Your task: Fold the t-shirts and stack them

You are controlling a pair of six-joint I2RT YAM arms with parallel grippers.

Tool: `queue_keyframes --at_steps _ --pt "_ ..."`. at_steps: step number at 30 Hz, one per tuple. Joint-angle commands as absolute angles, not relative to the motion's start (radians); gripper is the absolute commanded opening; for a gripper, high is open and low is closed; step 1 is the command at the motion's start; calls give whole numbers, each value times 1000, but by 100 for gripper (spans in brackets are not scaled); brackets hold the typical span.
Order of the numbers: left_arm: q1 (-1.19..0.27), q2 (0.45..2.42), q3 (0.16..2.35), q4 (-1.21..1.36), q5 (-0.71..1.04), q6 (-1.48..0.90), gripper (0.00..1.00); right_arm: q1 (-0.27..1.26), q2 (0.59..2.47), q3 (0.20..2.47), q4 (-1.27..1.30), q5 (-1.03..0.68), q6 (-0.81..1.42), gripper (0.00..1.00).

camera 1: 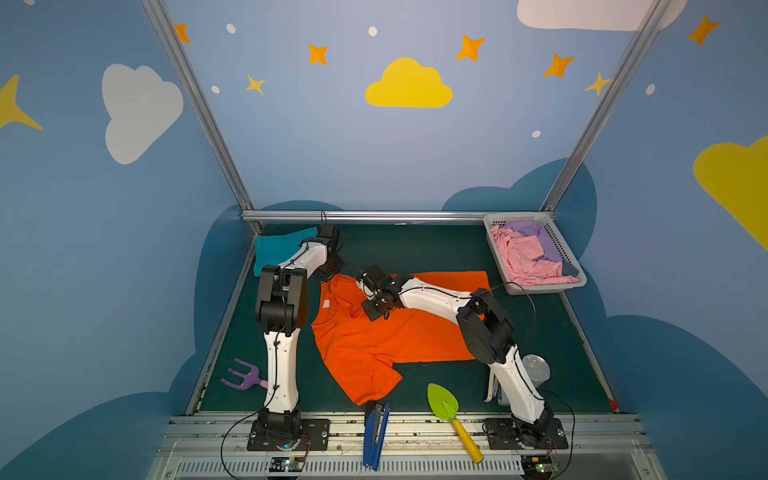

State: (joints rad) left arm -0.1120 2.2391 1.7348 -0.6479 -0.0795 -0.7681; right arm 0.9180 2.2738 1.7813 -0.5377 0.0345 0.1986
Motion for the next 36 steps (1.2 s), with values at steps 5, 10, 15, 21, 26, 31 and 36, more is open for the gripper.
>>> queue_keyframes --at_steps 5,10,15,21,26,31,36 --pt "-77 2270 1721 -681 -110 -754 5 908 2020 1553 -534 87 175 0" --pt "-68 2270 1709 -676 -112 -761 4 910 1985 1464 -534 84 179 9" --pt "-68 2263 1704 -685 -122 -755 4 910 2000 1437 -545 48 217 45" --pt "-68 2223 1701 -717 -135 -754 31 909 1923 1417 -557 81 233 46" --pt "-90 2039 1559 -686 -153 -770 42 887 1875 1424 -571 66 244 39" --pt "-181 1818 1351 -644 -196 -793 49 823 1867 1430 -577 -6 299 21" --pt "-314 1761 1238 -672 -238 -807 39 756 1824 1400 -570 -63 348 13"
